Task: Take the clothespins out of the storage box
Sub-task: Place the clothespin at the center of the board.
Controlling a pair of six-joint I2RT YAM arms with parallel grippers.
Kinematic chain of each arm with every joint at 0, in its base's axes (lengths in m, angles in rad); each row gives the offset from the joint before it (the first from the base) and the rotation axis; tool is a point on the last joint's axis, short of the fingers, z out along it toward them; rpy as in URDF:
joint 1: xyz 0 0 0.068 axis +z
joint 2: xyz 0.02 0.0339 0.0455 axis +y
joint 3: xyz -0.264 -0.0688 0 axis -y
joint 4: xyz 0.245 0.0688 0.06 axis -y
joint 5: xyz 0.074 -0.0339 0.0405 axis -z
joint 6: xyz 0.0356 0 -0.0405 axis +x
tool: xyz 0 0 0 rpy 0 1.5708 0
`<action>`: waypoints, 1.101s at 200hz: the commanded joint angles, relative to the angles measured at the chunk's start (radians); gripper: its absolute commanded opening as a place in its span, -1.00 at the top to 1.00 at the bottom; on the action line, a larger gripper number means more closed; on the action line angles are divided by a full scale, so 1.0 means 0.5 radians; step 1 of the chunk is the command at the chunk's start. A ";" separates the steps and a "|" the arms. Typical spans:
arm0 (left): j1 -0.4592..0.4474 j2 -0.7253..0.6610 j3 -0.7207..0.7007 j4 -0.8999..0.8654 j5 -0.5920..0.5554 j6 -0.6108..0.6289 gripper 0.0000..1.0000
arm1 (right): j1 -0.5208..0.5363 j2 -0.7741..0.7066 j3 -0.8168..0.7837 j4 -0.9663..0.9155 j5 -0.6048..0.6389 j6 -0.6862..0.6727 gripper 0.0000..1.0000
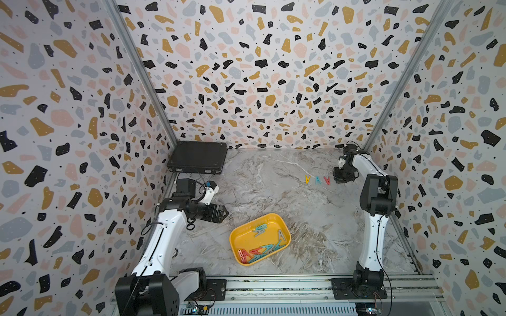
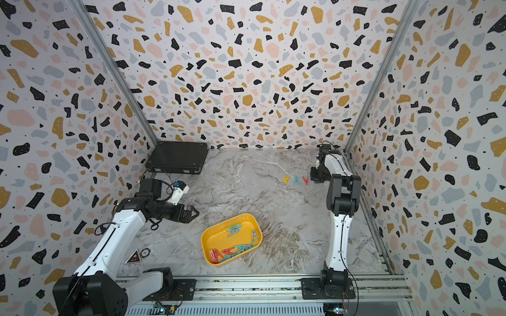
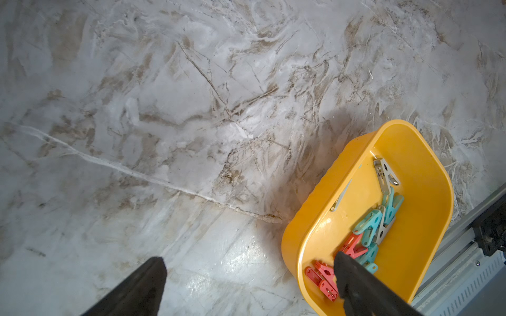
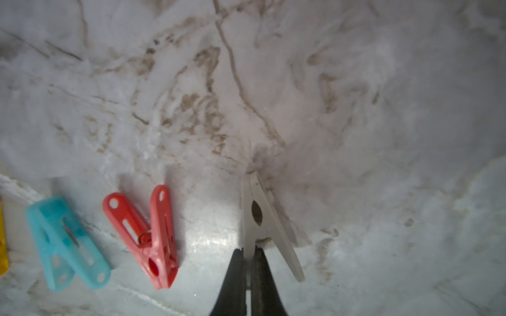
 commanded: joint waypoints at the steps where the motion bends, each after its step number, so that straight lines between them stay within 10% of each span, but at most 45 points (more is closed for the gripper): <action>1: 0.012 -0.009 0.025 -0.002 0.031 0.032 -1.00 | 0.003 0.018 0.063 -0.096 -0.020 -0.008 0.94; 94: 0.012 -0.015 0.022 -0.002 0.034 0.031 -0.99 | 0.016 -0.134 0.005 -0.112 -0.058 0.041 0.47; 220: 0.012 -0.023 0.022 0.002 0.018 0.028 -1.00 | 0.160 -0.821 -0.377 -0.100 -0.027 0.130 0.37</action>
